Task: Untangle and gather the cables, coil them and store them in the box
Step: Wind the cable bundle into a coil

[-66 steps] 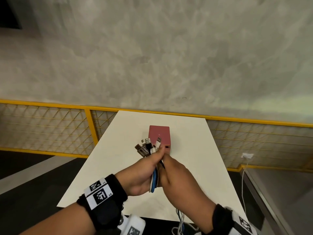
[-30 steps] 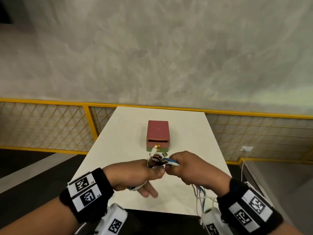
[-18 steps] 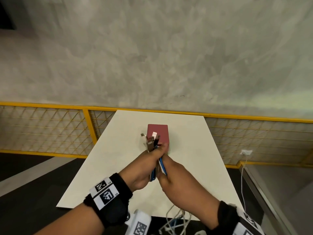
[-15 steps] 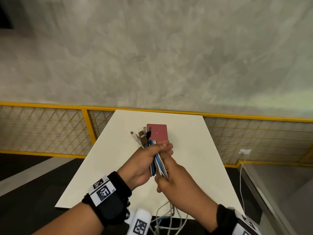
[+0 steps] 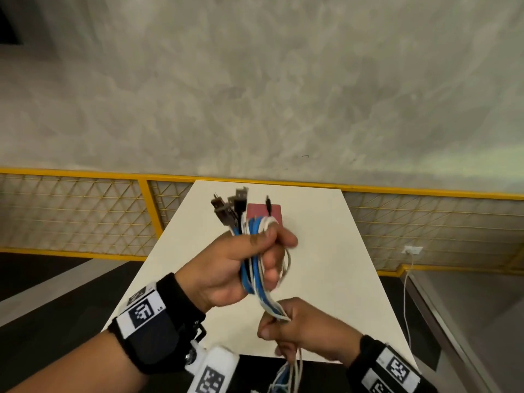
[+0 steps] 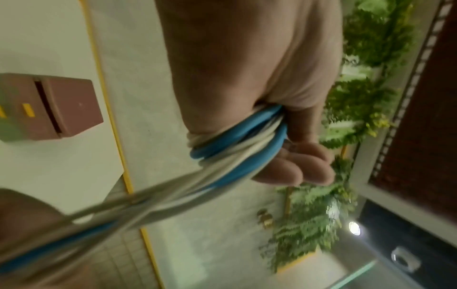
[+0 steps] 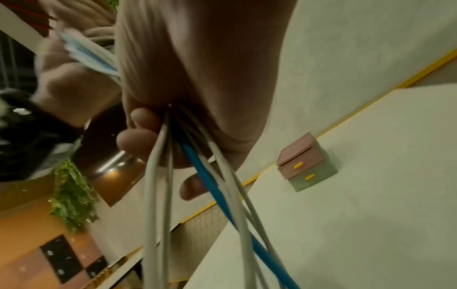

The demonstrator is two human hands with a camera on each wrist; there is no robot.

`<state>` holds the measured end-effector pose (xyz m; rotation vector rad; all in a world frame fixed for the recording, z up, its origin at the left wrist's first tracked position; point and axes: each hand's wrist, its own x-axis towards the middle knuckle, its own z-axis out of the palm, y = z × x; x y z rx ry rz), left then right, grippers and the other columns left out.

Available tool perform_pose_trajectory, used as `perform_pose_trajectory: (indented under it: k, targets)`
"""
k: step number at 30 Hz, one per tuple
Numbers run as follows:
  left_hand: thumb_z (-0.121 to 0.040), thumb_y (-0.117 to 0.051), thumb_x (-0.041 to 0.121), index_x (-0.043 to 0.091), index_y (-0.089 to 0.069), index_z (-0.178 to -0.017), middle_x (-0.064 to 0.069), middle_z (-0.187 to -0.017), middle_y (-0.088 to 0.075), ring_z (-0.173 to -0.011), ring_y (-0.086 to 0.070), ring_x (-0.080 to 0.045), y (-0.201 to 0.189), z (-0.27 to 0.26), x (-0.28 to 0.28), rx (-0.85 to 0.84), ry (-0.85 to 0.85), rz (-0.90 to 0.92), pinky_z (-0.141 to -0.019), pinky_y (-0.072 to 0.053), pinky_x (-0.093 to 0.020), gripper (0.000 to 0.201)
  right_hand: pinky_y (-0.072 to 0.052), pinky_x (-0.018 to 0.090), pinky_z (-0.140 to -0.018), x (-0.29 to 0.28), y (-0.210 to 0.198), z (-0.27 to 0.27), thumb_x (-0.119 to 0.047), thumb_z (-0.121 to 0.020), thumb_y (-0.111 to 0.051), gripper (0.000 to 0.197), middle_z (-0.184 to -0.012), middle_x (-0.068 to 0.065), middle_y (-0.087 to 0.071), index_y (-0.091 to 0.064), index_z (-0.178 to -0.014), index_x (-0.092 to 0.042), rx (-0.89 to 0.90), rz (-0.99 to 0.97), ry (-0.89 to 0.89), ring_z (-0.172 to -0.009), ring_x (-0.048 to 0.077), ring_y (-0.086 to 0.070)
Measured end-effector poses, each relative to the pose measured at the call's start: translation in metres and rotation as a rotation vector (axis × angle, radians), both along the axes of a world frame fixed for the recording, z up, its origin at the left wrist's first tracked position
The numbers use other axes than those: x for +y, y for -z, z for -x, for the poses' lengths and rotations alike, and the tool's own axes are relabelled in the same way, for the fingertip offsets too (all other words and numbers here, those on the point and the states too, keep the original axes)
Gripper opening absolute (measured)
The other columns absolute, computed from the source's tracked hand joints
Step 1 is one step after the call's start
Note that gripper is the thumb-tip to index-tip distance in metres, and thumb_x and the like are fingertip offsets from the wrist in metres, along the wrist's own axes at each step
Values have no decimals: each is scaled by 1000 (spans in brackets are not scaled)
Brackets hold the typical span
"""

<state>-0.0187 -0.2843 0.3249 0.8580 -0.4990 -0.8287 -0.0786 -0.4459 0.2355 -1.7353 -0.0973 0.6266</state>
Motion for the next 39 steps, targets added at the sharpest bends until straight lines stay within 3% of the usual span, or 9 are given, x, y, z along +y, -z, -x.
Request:
perform_pose_trajectory:
  k: [7, 10, 13, 16, 22, 26, 31, 35, 39]
  targets:
    - [-92, -64, 32, 0, -68, -99, 0, -58, -62, -48, -60, -8, 26, 4, 27, -129, 341, -386, -54, -48, -21, 34, -39, 27, -51, -29, -24, -25, -23, -77, -74, 20, -60, 10, -53, -70, -87, -6, -133, 387, -57, -39, 12, -48]
    - [-96, -57, 28, 4, -68, -104, -8, -86, -75, -50, -61, -5, 29, 0, 32, -263, 427, -614, -56, -48, -19, 27, -36, 26, -50, -32, -42, -30, -26, -74, -74, 13, -60, 10, -50, -67, -72, -15, -174, 426, -44, -41, 14, -47]
    - [-93, -59, 34, 7, -64, -114, -12, -116, -73, -57, -64, -11, 34, 1, 26, -408, 413, -895, -64, -50, -25, 34, -38, 23, -51, -25, -53, -30, -23, -79, -71, 16, -62, 9, -50, -65, -75, -9, -204, 446, -49, -42, 14, -49]
    - [-89, -59, 45, 13, -56, -124, -4, -101, -74, -68, -66, -15, 43, 2, 16, -552, 296, -1098, -68, -48, -28, 47, -43, 28, -55, -15, -54, -29, -22, -84, -61, 15, -66, 6, -58, -65, -89, -7, -219, 453, -14, -47, 14, -57]
    - [-97, -55, 28, 9, -63, -103, -11, -94, -68, -75, -65, -10, 55, -8, 5, -860, -67, -944, -65, -47, -17, 21, -45, 31, -55, -5, -59, -25, -6, -93, -42, 28, -96, 20, -72, -64, -107, -15, -192, 179, 138, -60, 21, -66]
    - [-98, -47, 50, 16, -62, -111, -17, -102, -71, -87, -67, -16, 60, -13, -3, -471, -278, -690, -77, -51, -32, 40, -48, 34, -65, -1, -62, -18, 1, -90, -45, 43, -81, 2, -68, -61, -119, -27, -221, -7, 187, -70, 25, -68]
    - [-70, -64, 73, 8, -58, -120, -20, -111, -68, -108, -68, -27, 55, -27, -22, 7, -473, -423, -99, -51, -43, 83, -53, 36, -75, 22, -45, -4, -10, -91, -37, 48, -83, 3, -60, -37, -134, -33, -442, 266, 173, -74, 15, -70]
    - [-90, -67, 23, 4, -69, -108, -21, -113, -72, -96, -72, -24, 52, -28, -34, 194, -584, -262, -85, -55, -35, 26, -51, 31, -76, 24, -37, 1, -15, -94, -40, 60, -97, 2, -63, -18, -143, -43, -605, 372, 189, -85, 14, -61]
    - [-91, -57, -4, 6, -68, -91, -13, -90, -73, -74, -69, -18, 49, -43, -28, 118, -748, -135, -70, -58, -26, 15, -37, 16, -96, 12, -26, 3, -29, -92, -58, 52, -130, -16, -50, -37, -140, -36, -510, 371, 282, -118, -1, -49]
